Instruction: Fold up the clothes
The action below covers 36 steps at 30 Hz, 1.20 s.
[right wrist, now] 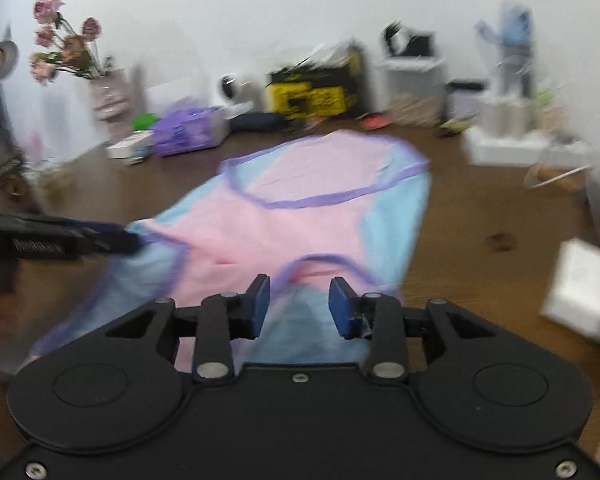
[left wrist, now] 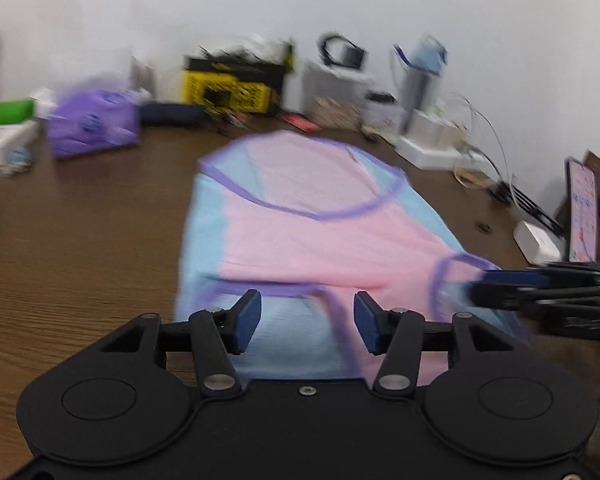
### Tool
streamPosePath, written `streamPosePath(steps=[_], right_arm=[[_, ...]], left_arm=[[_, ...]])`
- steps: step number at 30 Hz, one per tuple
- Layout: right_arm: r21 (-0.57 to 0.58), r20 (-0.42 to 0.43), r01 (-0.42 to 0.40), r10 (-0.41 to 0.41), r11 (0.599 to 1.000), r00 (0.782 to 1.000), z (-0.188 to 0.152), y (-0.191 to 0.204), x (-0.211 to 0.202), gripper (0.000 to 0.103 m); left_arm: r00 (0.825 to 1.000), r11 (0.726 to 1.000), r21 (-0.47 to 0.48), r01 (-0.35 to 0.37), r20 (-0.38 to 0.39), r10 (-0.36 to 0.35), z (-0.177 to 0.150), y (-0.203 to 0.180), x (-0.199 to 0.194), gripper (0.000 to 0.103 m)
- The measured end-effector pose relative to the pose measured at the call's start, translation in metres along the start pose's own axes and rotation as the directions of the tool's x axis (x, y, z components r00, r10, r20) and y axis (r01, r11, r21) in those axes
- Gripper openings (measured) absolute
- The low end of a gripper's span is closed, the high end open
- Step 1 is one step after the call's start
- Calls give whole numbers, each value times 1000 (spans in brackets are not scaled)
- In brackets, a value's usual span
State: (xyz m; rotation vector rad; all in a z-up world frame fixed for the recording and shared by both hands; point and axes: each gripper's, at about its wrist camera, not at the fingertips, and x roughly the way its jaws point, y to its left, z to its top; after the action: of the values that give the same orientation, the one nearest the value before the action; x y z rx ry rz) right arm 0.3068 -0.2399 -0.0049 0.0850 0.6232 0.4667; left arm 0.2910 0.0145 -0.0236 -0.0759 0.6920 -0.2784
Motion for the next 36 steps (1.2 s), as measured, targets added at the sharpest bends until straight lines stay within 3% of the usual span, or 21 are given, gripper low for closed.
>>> streamPosePath(steps=[1, 3, 5, 7, 8, 9, 17, 21, 22, 24, 27, 31, 35, 36], right_arm=[[7, -11, -7, 7, 1000, 1000, 1, 2, 6, 39], [39, -26, -40, 41, 998, 999, 3, 4, 18, 38], [47, -29, -51, 52, 998, 998, 3, 4, 24, 36], [45, -29, -55, 57, 997, 998, 1, 3, 28, 22], [41, -29, -62, 63, 997, 998, 0, 3, 28, 7], [36, -27, -68, 69, 997, 997, -1, 3, 28, 2], [17, 65, -101, 100, 995, 993, -11, 22, -26, 2], [-14, 15, -108, 108, 994, 994, -22, 31, -35, 3], [-31, 9, -99, 100, 995, 995, -23, 33, -35, 5], [-65, 19, -66, 68, 996, 998, -22, 35, -33, 34], [-133, -1, -46, 46, 990, 999, -18, 46, -20, 37], [-233, -31, -22, 15, 972, 999, -15, 59, -3, 36], [-260, -36, 7, -17, 966, 999, -20, 62, 3, 6], [-253, -33, 10, -19, 967, 999, -20, 61, 1, 6]], left_arm=[[1000, 1000, -2, 10, -20, -10, 1, -4, 8, 49], [998, 999, -28, 34, -47, -35, -1, -5, 15, 21], [998, 998, -47, 39, -52, -42, -4, -4, 17, 11], [998, 998, -49, 34, -46, -36, -5, -5, 17, 4], [998, 997, -64, 43, -40, -46, -7, -3, 15, 2], [998, 996, -72, 50, -31, -53, -8, -3, 12, 2], [997, 988, -134, 74, 24, -72, -25, 1, -37, 2], [997, 989, -126, 79, -5, -80, -35, -4, -39, 2], [997, 988, -136, 80, -12, -82, -36, -2, -37, 2], [996, 984, -156, 89, -15, -93, -34, 2, -35, 2], [994, 978, -177, 106, -4, -109, -28, 6, -33, 2], [994, 980, -171, 104, -7, -107, -25, 8, -30, 2], [994, 980, -168, 103, -12, -106, -26, 12, -29, 2], [995, 981, -167, 101, -9, -104, -25, 12, -29, 2]])
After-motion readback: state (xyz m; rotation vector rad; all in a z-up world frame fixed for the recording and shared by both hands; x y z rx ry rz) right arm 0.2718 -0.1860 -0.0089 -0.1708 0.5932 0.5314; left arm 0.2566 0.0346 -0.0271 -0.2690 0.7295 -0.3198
